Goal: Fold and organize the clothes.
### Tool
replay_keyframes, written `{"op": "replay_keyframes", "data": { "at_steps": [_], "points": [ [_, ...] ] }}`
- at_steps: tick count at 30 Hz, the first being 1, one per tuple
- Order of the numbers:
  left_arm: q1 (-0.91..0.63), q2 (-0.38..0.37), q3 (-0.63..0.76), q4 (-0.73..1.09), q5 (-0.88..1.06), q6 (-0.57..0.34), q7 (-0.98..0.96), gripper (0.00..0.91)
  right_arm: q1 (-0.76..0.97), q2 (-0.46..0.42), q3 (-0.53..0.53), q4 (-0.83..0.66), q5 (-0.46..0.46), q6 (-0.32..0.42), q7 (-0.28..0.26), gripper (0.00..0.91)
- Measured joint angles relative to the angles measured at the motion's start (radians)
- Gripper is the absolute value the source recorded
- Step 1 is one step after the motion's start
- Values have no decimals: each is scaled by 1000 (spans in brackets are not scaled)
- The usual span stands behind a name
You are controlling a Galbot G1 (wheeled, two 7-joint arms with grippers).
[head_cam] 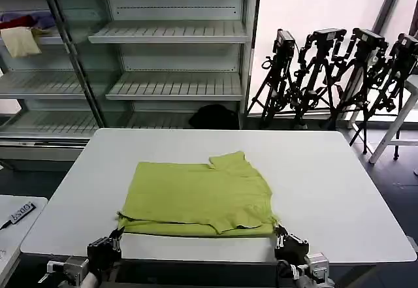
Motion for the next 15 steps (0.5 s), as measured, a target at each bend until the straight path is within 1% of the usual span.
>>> {"op": "replay_keyframes", "data": {
  "at_steps": [8,15],
  "points": [
    [-26,1,-60,-32,-23,13,1,907,38,11,9,17,-3,-2,17,907],
    [-94,22,-95,-33,-66,25,14,907,161,13,-8,-23,-4,-9,9,907]
  ]
}}
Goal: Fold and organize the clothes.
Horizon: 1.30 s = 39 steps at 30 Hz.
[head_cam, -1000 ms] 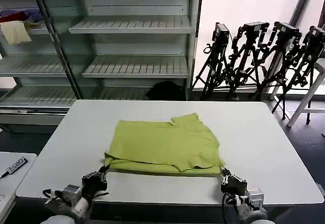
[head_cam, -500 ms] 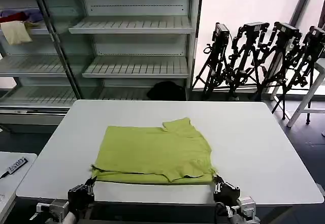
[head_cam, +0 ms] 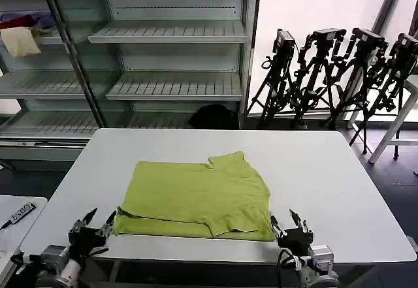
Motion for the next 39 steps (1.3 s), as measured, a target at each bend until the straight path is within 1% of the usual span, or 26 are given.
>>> {"op": "replay_keyframes", "data": {
  "at_steps": [4,10,19,23,31,39],
  "points": [
    [-79,15,12,26,-21,14,12,907,101,7,-21,-57,7,-2,-6,907],
    [-228,46,74,98,-29,27,40,907,255,17,-53,-171,22,-3,-15,907],
    [-452,84,200,267,-20,37,89,907,468,47,-68,-383,31,-3,-17,907],
    [-539,88,257,361,-10,40,110,907,551,64,-68,-491,24,-2,-21,907],
    [-689,86,337,549,18,41,152,907,666,104,-66,-678,4,1,-29,907],
    [-780,106,369,688,61,42,190,907,716,126,-68,-779,-3,1,-36,907]
  ]
}}
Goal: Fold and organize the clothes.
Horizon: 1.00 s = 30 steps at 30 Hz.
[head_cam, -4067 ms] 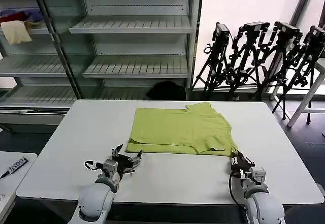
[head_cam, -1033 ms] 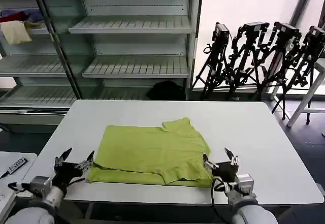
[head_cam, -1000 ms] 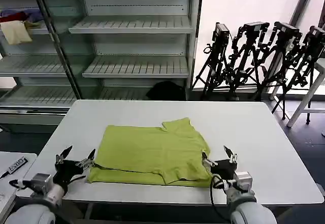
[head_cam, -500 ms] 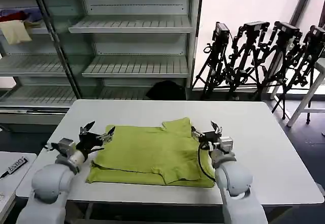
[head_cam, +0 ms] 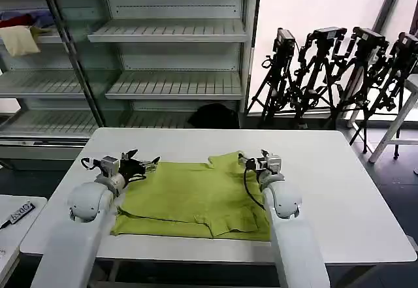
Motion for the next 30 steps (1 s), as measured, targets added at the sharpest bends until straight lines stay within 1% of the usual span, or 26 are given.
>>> {"op": "replay_keyframes", "data": {
  "at_steps": [6,20,25,30],
  "points": [
    [-19,12,-2,63,11,1,23,907,18,5,5,-44,-1,0,0,907],
    [-38,23,-18,127,-7,1,49,907,43,14,1,-99,-24,1,-6,907],
    [-48,18,-13,144,-1,1,55,826,45,16,1,-106,-33,1,-12,907],
    [-52,16,-10,156,4,1,58,786,47,21,0,-116,-43,2,-18,907]
  ]
}}
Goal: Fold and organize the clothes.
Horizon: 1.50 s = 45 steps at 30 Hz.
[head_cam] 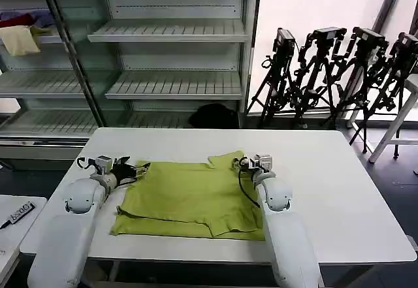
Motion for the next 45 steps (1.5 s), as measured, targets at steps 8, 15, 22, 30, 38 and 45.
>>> {"op": "replay_keyframes", "data": {
  "at_steps": [8,15,22,30,38,45],
  "points": [
    [4,-9,-1,7,5,-1,2,443,-8,1,-8,2,-19,3,-15,121],
    [10,-11,-2,0,5,-1,11,20,-10,0,-15,12,-32,1,-19,0],
    [16,-15,-1,-6,11,-1,22,20,-11,-4,-14,16,-41,-1,-21,0],
    [18,-16,-1,-13,13,1,40,10,-14,-2,-10,29,-39,-2,-23,0],
    [15,-18,-11,-33,-8,1,31,0,-24,-7,-2,62,1,0,-6,0],
    [25,-5,-30,-70,-57,0,24,0,-48,-26,-8,129,48,-2,1,0]
  ]
}}
